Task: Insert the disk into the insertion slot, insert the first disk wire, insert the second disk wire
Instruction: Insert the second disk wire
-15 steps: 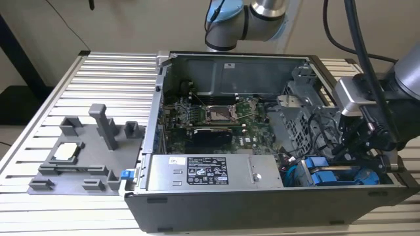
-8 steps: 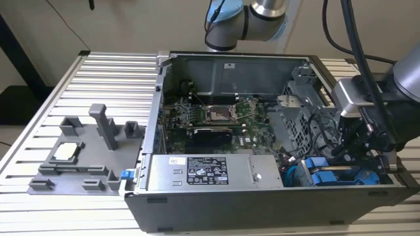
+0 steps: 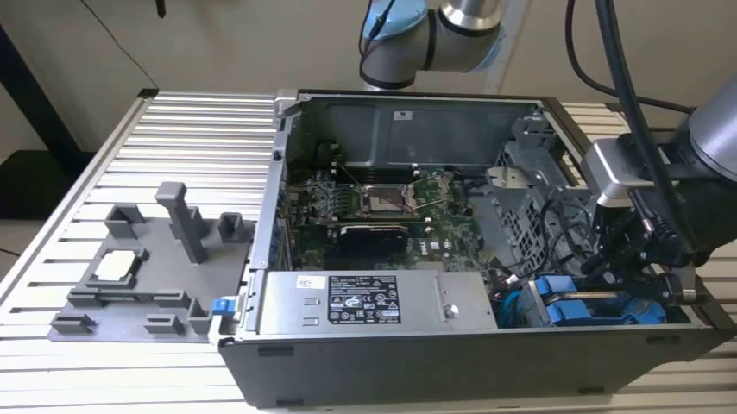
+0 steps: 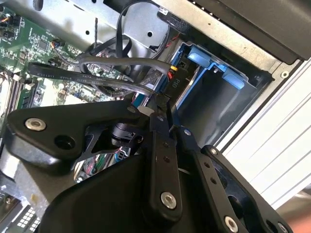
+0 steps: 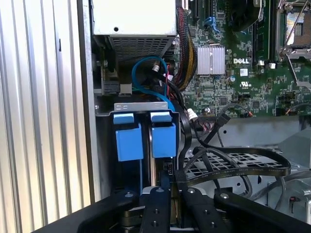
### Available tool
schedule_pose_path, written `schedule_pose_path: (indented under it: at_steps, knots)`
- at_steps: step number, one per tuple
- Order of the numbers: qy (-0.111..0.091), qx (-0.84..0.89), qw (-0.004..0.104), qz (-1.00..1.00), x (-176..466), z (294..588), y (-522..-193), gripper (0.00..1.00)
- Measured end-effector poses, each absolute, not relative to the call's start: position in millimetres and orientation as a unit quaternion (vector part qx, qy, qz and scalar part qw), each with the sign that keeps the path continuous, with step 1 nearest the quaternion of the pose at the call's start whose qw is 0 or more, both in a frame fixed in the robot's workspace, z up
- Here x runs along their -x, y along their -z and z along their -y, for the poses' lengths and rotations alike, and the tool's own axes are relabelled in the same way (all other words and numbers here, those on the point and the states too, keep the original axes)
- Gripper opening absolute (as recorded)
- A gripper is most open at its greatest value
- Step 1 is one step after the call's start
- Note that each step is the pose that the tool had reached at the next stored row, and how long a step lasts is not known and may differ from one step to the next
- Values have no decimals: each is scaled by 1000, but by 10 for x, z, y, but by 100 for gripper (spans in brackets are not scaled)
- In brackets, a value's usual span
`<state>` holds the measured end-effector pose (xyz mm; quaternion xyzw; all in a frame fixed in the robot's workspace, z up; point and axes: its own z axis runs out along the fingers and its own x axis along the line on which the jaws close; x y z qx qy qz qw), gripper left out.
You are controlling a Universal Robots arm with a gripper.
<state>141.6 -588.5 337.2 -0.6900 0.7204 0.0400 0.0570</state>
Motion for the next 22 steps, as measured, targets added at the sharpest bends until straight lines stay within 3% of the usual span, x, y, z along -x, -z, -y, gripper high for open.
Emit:
schedule_pose_path:
  at_steps: [6, 7, 11, 22]
  knots:
    - [-40, 690, 57, -720, -1416, 5885, -3371, 17]
    - [-40, 690, 57, -720, -1416, 5885, -3371, 24]
    - [-40, 690, 57, -720, -1416, 5885, -3381, 24]
    - [-36, 690, 53, -721, -1416, 5885, -3764, 24]
